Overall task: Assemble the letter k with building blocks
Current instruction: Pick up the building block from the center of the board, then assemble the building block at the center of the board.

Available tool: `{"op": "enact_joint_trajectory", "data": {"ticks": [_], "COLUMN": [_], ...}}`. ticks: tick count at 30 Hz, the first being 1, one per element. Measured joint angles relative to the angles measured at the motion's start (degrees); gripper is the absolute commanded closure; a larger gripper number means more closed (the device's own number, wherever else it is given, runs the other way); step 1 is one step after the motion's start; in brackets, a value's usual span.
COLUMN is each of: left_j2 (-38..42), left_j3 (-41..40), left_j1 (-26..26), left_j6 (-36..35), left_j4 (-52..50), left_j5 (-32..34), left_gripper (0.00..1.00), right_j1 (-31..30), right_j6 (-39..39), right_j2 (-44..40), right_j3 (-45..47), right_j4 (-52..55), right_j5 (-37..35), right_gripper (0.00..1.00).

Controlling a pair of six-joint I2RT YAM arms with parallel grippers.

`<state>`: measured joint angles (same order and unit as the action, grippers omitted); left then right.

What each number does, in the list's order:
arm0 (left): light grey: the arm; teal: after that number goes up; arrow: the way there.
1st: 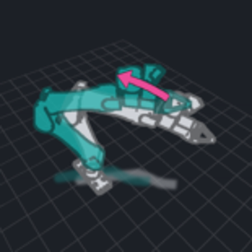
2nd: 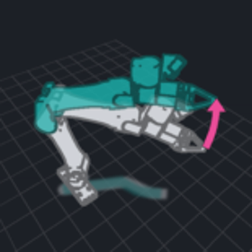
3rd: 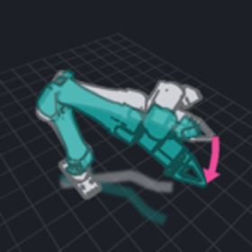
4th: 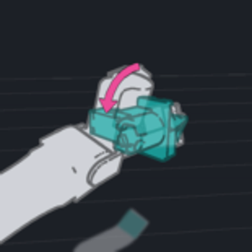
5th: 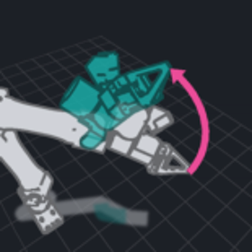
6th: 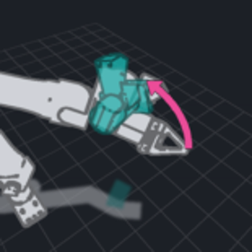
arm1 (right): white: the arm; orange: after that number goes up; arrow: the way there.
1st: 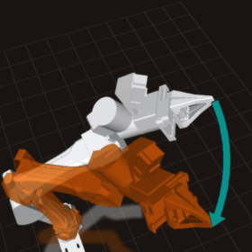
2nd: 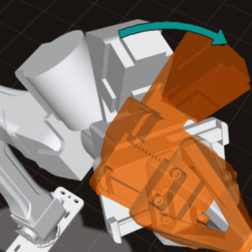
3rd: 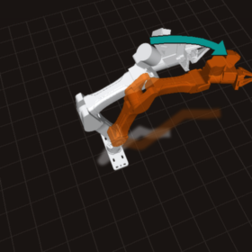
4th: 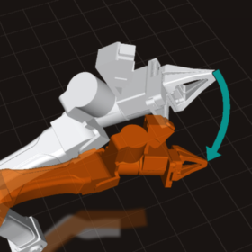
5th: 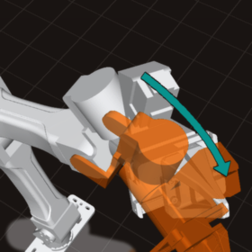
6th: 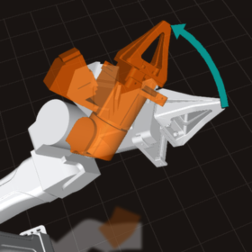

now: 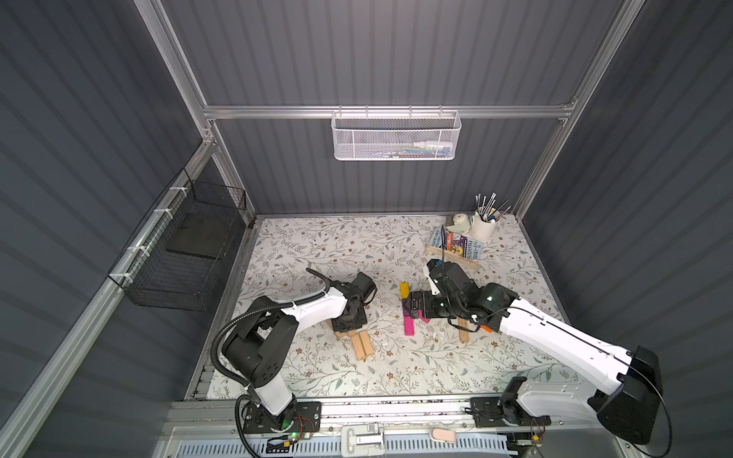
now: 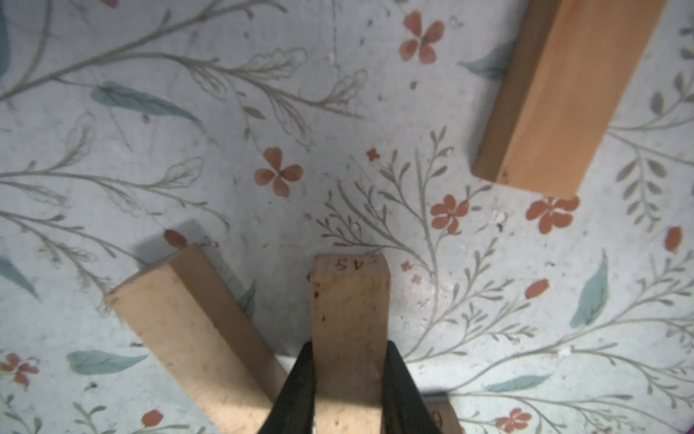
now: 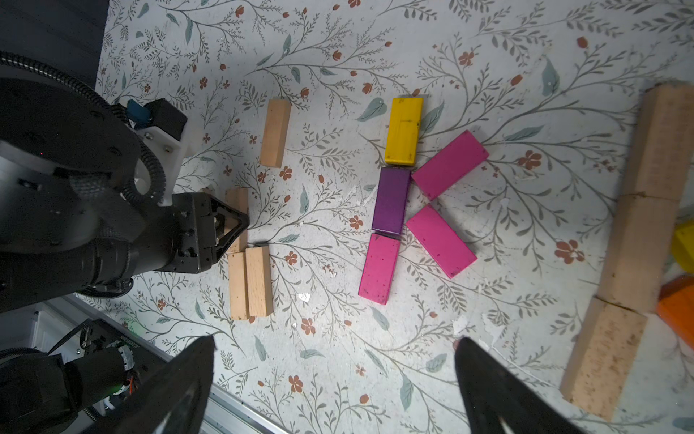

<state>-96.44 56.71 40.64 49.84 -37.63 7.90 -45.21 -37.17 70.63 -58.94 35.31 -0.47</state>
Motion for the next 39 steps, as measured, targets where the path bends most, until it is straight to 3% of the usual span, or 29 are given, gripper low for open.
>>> {"op": "enact_joint_trajectory", "data": {"ticks": [14, 39], "left_j2": [-2.2, -3.4], "left_j3": [7.1, 4.4], "left_j1": [0.7, 5.1], "left_j6": [-4.9, -4.9], "left_j4": [0.4, 1.4], "left_j5": [1.7, 1.2], "left_gripper": [0.75, 0.75], "right_j1": [0.0, -0.2], "right_j6": [-0.8, -1.4], "right_j2": [-0.3, -0.4], "right_j3": [0.0, 0.0], "right_j4": [0.0, 0.0], "right_j5": [0.0, 0.1], "right_gripper": [0.01, 0.01]}}
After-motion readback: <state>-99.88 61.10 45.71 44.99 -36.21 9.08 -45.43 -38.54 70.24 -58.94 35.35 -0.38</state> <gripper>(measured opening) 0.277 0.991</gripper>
